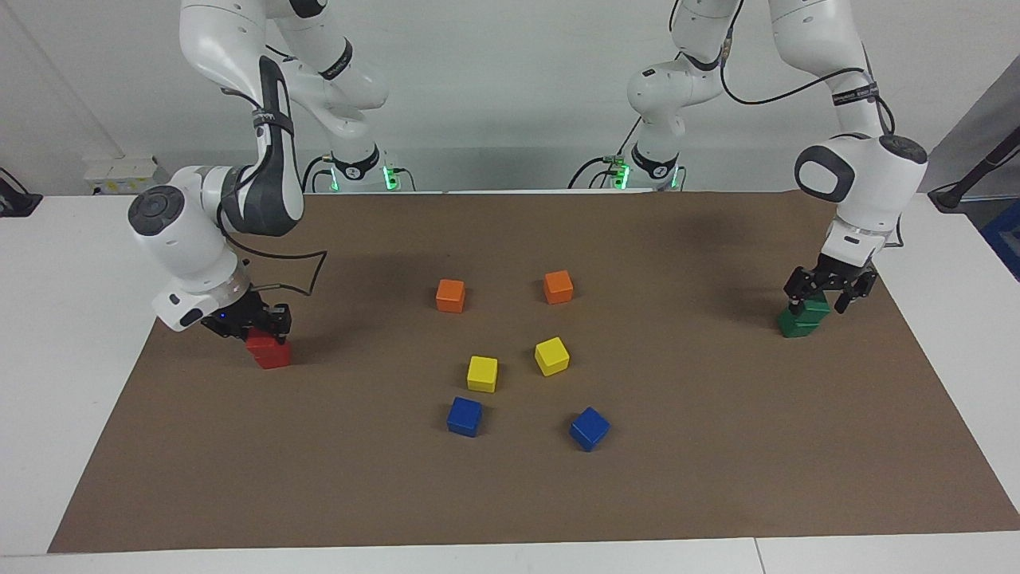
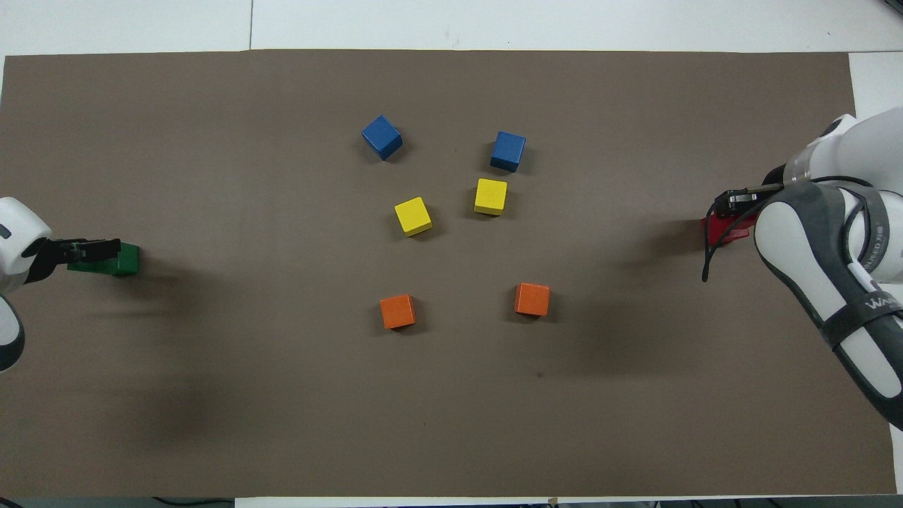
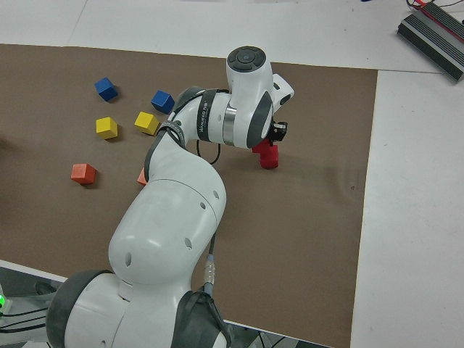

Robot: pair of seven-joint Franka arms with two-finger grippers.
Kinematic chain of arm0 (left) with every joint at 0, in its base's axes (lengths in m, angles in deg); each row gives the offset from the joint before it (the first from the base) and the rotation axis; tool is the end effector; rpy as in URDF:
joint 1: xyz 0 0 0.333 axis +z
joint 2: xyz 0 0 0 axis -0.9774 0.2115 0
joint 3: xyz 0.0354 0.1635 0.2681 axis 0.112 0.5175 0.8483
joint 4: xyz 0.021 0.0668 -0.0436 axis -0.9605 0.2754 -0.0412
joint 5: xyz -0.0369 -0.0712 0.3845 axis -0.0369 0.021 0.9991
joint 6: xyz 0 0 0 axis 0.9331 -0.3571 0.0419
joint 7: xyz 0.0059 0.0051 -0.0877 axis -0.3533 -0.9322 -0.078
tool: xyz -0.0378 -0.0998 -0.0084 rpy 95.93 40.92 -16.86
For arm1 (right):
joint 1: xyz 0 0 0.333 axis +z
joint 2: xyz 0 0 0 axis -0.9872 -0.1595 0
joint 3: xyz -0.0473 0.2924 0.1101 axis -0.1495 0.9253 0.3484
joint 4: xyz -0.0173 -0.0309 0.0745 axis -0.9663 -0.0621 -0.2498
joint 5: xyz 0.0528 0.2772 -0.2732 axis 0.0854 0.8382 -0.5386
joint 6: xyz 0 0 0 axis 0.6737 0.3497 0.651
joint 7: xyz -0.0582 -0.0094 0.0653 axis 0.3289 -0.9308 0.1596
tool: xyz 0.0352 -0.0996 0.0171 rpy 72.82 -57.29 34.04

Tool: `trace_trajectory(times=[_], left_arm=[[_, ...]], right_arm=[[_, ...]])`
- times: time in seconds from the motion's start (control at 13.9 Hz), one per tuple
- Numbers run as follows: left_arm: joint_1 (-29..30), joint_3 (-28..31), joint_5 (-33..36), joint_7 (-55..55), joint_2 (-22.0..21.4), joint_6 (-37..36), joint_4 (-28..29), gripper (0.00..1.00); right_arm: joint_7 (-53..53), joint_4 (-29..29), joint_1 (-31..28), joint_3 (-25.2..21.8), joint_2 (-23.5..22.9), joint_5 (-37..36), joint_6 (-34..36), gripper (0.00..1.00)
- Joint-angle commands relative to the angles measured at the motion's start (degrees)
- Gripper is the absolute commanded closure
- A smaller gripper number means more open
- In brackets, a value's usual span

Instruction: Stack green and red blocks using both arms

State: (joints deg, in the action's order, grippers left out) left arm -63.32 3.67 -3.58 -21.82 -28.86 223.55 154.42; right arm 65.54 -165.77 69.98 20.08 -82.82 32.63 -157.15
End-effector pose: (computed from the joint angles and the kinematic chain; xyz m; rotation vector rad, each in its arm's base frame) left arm 0.5509 0.1333 0.3977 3.0817 -0.1411 0.3671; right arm 0.6009 -0.0680 0.3681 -3.1335 -0.0359 -0.0025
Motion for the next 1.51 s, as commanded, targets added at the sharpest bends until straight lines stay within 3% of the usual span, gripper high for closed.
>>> trace_trajectory(times=[0.0,0.14,0.57,0.79,1.29,1.43], left_arm=[[0.0,0.4,-0.8,0.2,0.1,-9.3,-7.3,0.00],[0.3,0.5,-0.6,0.1,-0.9,-16.3,-10.7,0.00],[-0.7,0.1,5.6,-0.1,-9.0,-26.8,-10.9,0.00],[-1.5,-0.7,5.7,-9.7,-9.3,-31.9,-13.1,0.00],[-4.4,-1.3,7.6,-14.0,-10.8,-35.0,-13.8,0.00],[-8.2,-0.4,7.6,-19.1,-10.8,-35.0,-14.2,0.00]], right_arm=[[-3.1,-2.6,-1.5,0.7,2.0,-0.4,-2.1,1.00],[-3.6,-3.6,-2.0,0.7,2.2,-0.4,-3.4,1.00],[-3.6,-5.3,-1.9,0.7,2.7,-0.4,-5.1,1.00],[-3.6,-6.5,-1.8,0.7,3.0,-0.4,-6.4,1.00],[-6.4,-7.1,-1.9,0.7,3.1,-0.4,-6.8,1.00],[-7.3,-7.5,-2.0,0.7,3.4,-0.4,-6.9,1.00]])
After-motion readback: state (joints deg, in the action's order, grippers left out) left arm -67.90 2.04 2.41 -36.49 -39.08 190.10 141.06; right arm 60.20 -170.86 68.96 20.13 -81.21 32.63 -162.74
